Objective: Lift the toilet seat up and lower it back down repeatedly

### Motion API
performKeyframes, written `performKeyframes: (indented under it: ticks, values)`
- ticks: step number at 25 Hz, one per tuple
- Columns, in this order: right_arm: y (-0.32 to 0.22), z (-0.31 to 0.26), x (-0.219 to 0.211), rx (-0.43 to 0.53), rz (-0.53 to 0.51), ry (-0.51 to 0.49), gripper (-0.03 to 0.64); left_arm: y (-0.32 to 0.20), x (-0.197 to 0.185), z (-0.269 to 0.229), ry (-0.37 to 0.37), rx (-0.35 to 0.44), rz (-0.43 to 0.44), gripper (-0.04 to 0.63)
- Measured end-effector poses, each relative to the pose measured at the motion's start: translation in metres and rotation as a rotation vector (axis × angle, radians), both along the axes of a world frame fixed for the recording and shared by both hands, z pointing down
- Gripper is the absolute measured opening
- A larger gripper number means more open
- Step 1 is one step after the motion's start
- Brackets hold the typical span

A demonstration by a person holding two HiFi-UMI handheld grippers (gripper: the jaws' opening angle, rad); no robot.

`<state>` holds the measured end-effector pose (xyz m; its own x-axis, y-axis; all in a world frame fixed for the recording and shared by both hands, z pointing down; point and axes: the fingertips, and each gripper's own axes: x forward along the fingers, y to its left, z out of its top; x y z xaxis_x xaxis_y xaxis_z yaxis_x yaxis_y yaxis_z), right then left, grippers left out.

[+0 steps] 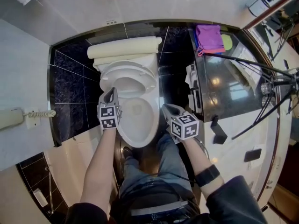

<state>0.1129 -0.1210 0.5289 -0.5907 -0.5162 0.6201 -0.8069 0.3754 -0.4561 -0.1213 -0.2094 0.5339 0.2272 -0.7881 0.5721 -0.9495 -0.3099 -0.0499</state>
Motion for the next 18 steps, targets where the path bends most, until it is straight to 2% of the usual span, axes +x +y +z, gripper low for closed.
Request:
performKeyframes:
  ticks: [7, 13, 18]
  values:
    - [0.002, -0.038, -0.015, 0.057, 0.012, 0.007, 0.014, 0.054, -0.009, -0.042, 0.009, 0.006, 0.039, -0.002]
    - [0.021, -0.08, -0.024, 0.135, 0.002, 0.061, 0.014, 0.105, -0.028, -0.094, 0.036, 0.038, 0.051, -0.002]
    - [0.036, -0.115, -0.018, 0.202, 0.019, 0.108, 0.014, 0.144, -0.049, -0.13, 0.072, 0.068, 0.017, -0.002]
